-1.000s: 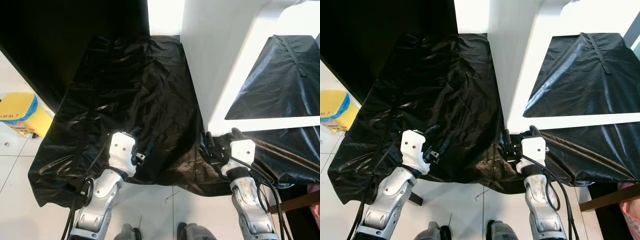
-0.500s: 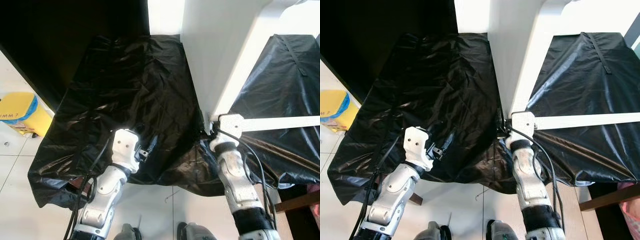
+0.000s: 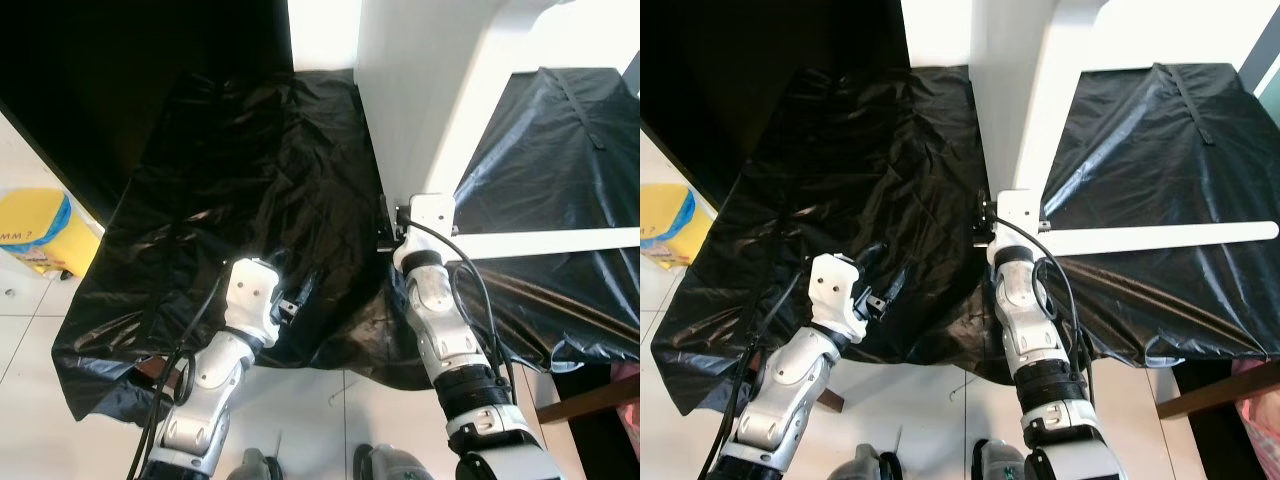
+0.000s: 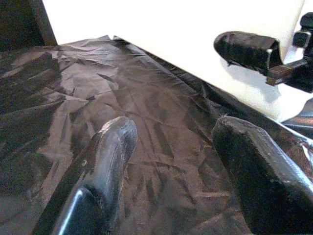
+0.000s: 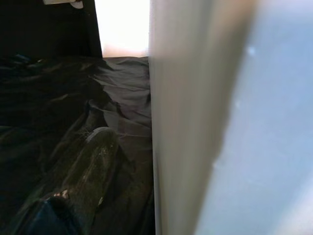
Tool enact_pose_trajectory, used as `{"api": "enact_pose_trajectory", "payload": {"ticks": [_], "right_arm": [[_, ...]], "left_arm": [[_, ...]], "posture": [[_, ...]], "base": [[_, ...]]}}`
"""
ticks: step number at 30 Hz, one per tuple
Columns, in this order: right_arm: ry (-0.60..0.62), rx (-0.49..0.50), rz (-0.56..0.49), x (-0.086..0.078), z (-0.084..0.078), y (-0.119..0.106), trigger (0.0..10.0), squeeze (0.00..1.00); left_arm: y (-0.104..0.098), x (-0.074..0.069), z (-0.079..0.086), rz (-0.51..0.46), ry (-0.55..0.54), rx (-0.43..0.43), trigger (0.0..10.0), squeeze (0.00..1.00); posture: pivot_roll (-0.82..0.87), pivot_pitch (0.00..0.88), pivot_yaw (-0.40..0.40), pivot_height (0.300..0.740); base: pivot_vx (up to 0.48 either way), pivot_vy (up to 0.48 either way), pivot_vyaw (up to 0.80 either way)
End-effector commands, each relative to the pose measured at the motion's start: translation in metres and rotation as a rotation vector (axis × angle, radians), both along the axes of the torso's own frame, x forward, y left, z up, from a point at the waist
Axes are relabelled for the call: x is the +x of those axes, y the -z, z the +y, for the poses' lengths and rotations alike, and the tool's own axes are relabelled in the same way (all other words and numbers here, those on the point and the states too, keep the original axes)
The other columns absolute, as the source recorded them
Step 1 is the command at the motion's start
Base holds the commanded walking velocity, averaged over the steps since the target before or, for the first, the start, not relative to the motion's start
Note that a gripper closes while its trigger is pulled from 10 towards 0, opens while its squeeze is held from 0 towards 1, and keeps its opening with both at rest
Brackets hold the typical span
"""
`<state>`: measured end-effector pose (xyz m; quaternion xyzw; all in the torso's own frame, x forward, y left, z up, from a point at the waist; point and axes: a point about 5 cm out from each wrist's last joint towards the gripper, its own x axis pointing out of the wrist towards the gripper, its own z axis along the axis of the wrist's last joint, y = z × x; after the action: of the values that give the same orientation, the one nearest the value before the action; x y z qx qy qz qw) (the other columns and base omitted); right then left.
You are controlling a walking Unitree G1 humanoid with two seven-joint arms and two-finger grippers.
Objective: Building children table
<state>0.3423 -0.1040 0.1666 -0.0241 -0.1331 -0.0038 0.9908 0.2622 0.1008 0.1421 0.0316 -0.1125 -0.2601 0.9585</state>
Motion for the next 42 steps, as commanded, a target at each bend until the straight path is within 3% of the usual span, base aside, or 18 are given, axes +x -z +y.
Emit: {"api": "enact_pose_trajectory", "payload": {"ticks": [1, 7, 11, 13, 17, 24, 35, 39, 42], "right_arm": [[-0.035, 0.000, 0.024, 0.003, 0.012, 0.001, 10.0, 0.00], [-0.065, -0.005, 0.009, 0.009, 0.020, -0.005, 10.0, 0.00], [-0.199, -0.008, -0.013, 0.008, 0.029, -0.009, 10.0, 0.00], [-0.198, -0.016, -0.023, 0.007, 0.028, -0.010, 10.0, 0.00], [-0.180, -0.015, -0.035, 0.006, 0.021, -0.010, 10.0, 0.00], [-0.019, 0.005, -0.054, 0.005, -0.001, -0.008, 10.0, 0.00], [0.025, 0.041, -0.077, 0.006, 0.000, -0.011, 10.0, 0.00], [-0.108, 0.040, -0.094, 0.008, 0.015, -0.019, 10.0, 0.00], [-0.141, 0.035, -0.096, 0.009, 0.016, -0.020, 10.0, 0.00]], "left_arm": [[0.001, -0.002, -0.001, -0.007, 0.021, 0.018, 10.0, 0.00], [-0.001, -0.002, -0.001, -0.013, 0.023, 0.023, 10.0, 0.00], [-0.002, -0.002, 0.000, -0.017, 0.020, 0.026, 10.0, 0.00], [-0.001, -0.003, -0.001, -0.017, 0.021, 0.027, 10.0, 0.00], [-0.001, -0.004, -0.001, -0.015, 0.024, 0.030, 10.0, 0.00], [0.000, -0.004, -0.003, -0.014, 0.036, 0.037, 10.0, 0.00], [-0.001, -0.003, -0.004, -0.020, 0.044, 0.047, 10.0, 0.00], [-0.002, -0.003, -0.002, -0.027, 0.039, 0.056, 10.0, 0.00], [-0.002, -0.003, -0.001, -0.028, 0.039, 0.057, 10.0, 0.00]], "posture": [[-0.05, 0.141, 0.052, 0.740], [-0.05, 0.139, 0.052, 0.740], [-0.04, 0.139, 0.053, 0.740], [-0.04, 0.140, 0.054, 0.740], [-0.04, 0.144, 0.057, 0.740], [-0.05, 0.143, 0.064, 0.740], [-0.05, 0.134, 0.066, 0.740], [-0.04, 0.129, 0.064, 0.740], [-0.04, 0.129, 0.064, 0.740]], "base": [[0.000, 0.000, 0.00], [0.000, 0.000, 0.00], [0.000, 0.000, 0.00], [0.000, 0.000, 0.00], [0.000, 0.000, 0.00], [0.000, 0.000, 0.00], [0.000, 0.000, 0.00], [0.000, 0.000, 0.00], [0.000, 0.000, 0.00]]}}
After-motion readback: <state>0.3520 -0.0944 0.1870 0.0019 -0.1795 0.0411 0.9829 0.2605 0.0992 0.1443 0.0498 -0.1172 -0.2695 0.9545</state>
